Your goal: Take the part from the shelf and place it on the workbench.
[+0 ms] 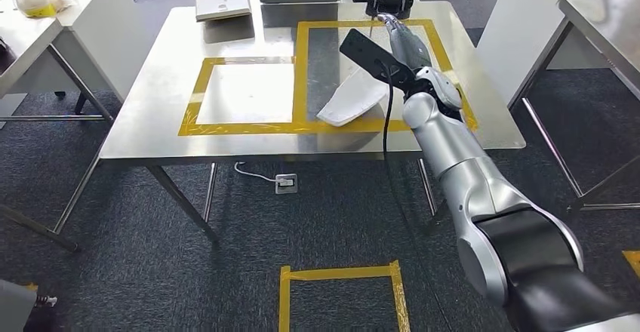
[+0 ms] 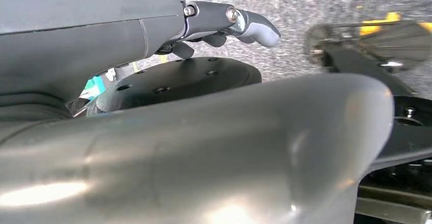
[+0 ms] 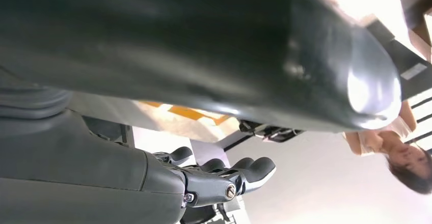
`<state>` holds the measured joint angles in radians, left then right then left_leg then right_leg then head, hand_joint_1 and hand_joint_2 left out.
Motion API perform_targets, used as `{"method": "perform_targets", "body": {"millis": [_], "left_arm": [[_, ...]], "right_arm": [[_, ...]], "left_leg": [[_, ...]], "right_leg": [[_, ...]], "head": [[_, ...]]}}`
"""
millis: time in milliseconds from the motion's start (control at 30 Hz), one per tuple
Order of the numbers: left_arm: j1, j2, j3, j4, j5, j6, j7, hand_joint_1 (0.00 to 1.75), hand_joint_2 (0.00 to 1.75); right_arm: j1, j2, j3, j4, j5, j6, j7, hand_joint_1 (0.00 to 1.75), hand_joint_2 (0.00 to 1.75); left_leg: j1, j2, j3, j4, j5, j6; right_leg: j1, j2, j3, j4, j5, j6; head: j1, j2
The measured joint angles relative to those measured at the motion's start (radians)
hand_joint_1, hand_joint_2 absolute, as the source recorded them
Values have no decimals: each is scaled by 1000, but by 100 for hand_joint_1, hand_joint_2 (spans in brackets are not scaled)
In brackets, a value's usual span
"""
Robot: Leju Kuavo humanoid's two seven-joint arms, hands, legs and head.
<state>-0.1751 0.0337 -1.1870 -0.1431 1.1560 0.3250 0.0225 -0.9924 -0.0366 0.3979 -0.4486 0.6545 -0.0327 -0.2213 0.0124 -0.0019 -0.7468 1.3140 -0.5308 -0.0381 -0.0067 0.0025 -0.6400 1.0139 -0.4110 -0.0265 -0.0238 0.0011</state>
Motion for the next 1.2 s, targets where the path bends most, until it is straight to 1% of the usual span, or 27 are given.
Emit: {"method": "perform_targets", "body": {"millis": [67, 133, 167, 200, 267, 300, 367, 400, 433, 467, 500, 533, 567, 633, 667, 700, 767, 800, 833, 933, 967, 1000, 1033, 1067, 1100, 1133, 1200], "left_arm": [[-1, 1, -1, 0, 0, 0, 0, 0, 0], [-4, 2, -1, 0, -1, 0, 0, 0, 0], [-6, 2, -2, 0, -1, 0, 0, 0, 0], [-7, 3, -3, 0, -1, 0, 1, 0, 0], [-7, 3, -6, 0, -1, 0, 2, 0, 0], [-8, 3, -8, 0, -1, 0, 2, 0, 0], [-9, 4, -10, 0, -2, 0, 3, 0, 0], [-9, 4, -11, 0, -3, 0, 4, 0, 0], [-9, 3, -11, 0, -4, 0, 4, 0, 0], [-9, 3, -12, 0, -5, 0, 5, 0, 0], [-9, 3, -13, 0, -6, 0, 6, 0, 0], [-9, 3, -15, 0, -8, 0, 6, 0, 0], [-9, 3, -16, 0, -10, 0, 7, 0, 0], [-10, 2, -18, 0, -14, 0, 8, 0, 0], [-11, 2, -19, 0, -15, 0, 9, 0, 0], [-11, 2, -19, 0, -15, 0, 10, 0, 0], [-12, 2, -21, 0, -15, 0, 13, 0, 0], [-12, 2, -22, 1, -15, 0, 14, 0, 0], [-11, 2, -23, 1, -15, 0, 15, 0, 0], [-11, 2, -26, 1, -15, 0, 18, 0, 0], [-11, 2, -27, 1, -14, 0, 18, 0, 0], [-11, 2, -27, 1, -14, 0, 18, 0, 0], [-11, 2, -27, 1, -14, 0, 18, 0, 0], [-11, 2, -27, 1, -14, 0, 18, 0, 0], [-11, 2, -28, 1, -14, 0, 18, 0, 0], [-12, 2, -28, 1, -14, 0, 18, 0, 0], [-12, 2, -29, 1, -14, 0, 18, 0, 0]], "right_arm": [[4, -2, 0, 0, -2, -2, 0, 0, 0], [4, -6, -1, -5, -5, -6, 0, 0, 0], [4, -8, -2, -7, -6, -9, 0, 0, 0], [5, -10, -3, -9, -7, -11, 0, 0, 0], [9, -14, -3, -9, -9, -12, 0, 0, 0], [12, -16, -3, -8, -10, -12, 0, 0, 0], [16, -22, -3, -8, -11, -13, 0, 0, 0], [18, -24, -3, -8, -11, -14, 0, 0, 0], [22, -25, -3, -8, -11, -15, 0, 0, 0], [27, -26, -3, -8, -11, -16, 0, 0, 0], [32, -27, -3, -8, -12, -18, 0, 0, 0], [36, -28, -4, -9, -12, -19, 0, 0, 0], [38, -29, -4, -9, -12, -20, 0, 0, 0], [39, -31, -4, -15, -12, -24, 0, 0, 0], [39, -33, -5, -19, -12, -26, 0, 0, 0], [40, -35, -5, -22, -12, -28, 0, 0, 0], [40, -39, -7, -25, -14, -29, -1, 0, 0], [40, -40, -9, -25, -15, -29, -1, 0, 0], [40, -41, -11, -26, -16, -29, -1, 0, 0], [44, -43, -20, -27, -19, -29, -4, 0, 0], [48, -45, -22, -27, -22, -29, -6, 0, 0], [54, -48, -24, -27, -24, -29, -9, 0, 0], [60, -51, -26, -27, -27, -29, -13, 0, 0], [66, -54, -28, -27, -31, -30, -17, 0, 0], [70, -58, -31, -28, -33, -31, -21, 0, 0], [74, -62, -33, -29, -36, -32, -25, 0, 0], [81, -70, -37, -31, -41, -35, -34, 0, 0]], "left_leg": [[0, 0, 87, -77, 39, 3], [-4, -2, 190, -213, 21, 13], [-7, -3, 218, -258, 5, 20], [-12, -3, 226, -279, -2, 27], [-11, -1, 213, -286, 16, 44], [-10, 1, 206, -289, 28, 53], [-6, 6, 184, -293, 55, 65], [-6, 6, 168, -292, 69, 68], [-7, 7, 151, -291, 81, 69], [-7, 7, 135, -290, 93, 69], [-7, 8, 119, -288, 104, 68], [-7, 8, 104, -285, 115, 67], [-7, 8, 90, -283, 125, 64], [-9, 7, 69, -279, 144, 55], [-9, 7, 66, -280, 153, 49], [-9, 6, 65, -283, 162, 42], [-8, 4, 63, -290, 175, 29], [-8, 3, 56, -284, 163, 23], [-8, 1, 45, -260, 130, 18], [-4, 1, 4, -86, -14, 4], [-3, 1, 0, -31, -32, 1], [-2, 1, 9, -3, -27, -1], [-2, 1, 34, -8, -6, -1], [-2, 1, 76, -49, 19, 0], [-2, 1, 132, -118, 24, 3], [-4, 0, 185, -190, 17, 8], [-9, -3, 240, -281, -10, 22]], "right_leg": [[0, 0, -29, 3, 24, 7], [1, -1, -48, 5, 44, 18], [1, -2, -52, 5, 53, 25], [1, -2, -54, 2, 63, 32], [-2, -1, -56, -2, 72, 45], [-3, -1, -64, 9, 53, 51], [-5, 0, -93, 94, -40, 61], [-5, 0, -110, 162, -92, 65], [-5, 0, -122, 229, -128, 68], [-5, 0, -124, 277, -139, 69], [-5, 0, -111, 295, -130, 69], [-5, 0, -81, 276, -107, 68], [-4, 0, -32, 222, -87, 64], [0, 0, 71, 84, -90, 53], [3, 0, 100, 35, -101, 46], [7, 1, 110, 12, -108, 39], [6, 0, 100, 2, -91, 23], [3, -1, 94, -1, -79, 15], [0, -3, 84, -6, -64, 8], [-3, -2, 43, -9, -24, 0], [-3, -2, 27, -9, -11, 0], [-3, -2, 11, -8, 1, 2], [-3, -3, -4, -7, 13, 5], [-3, -3, -18, -6, 24, 8], [-3, -3, -30, -3, 34, 13], [-2, -3, -40, -1, 44, 18], [-1, -4, -47, -1, 62, 32]], "head": [[0, 0], [0, 0], [0, 0], [0, 0], [-1, 0], [-1, 0], [0, 0], [0, 0], [1, 0], [1, 0], [1, 0], [1, 0], [1, 0], [0, 0], [0, 0], [0, 0], [2, 0], [1, 0], [0, 0], [-2, 0], [-2, 0], [-2, 0], [-2, 0], [-2, 0], [-2, 0], [-1, 0], [-1, 0]]}}
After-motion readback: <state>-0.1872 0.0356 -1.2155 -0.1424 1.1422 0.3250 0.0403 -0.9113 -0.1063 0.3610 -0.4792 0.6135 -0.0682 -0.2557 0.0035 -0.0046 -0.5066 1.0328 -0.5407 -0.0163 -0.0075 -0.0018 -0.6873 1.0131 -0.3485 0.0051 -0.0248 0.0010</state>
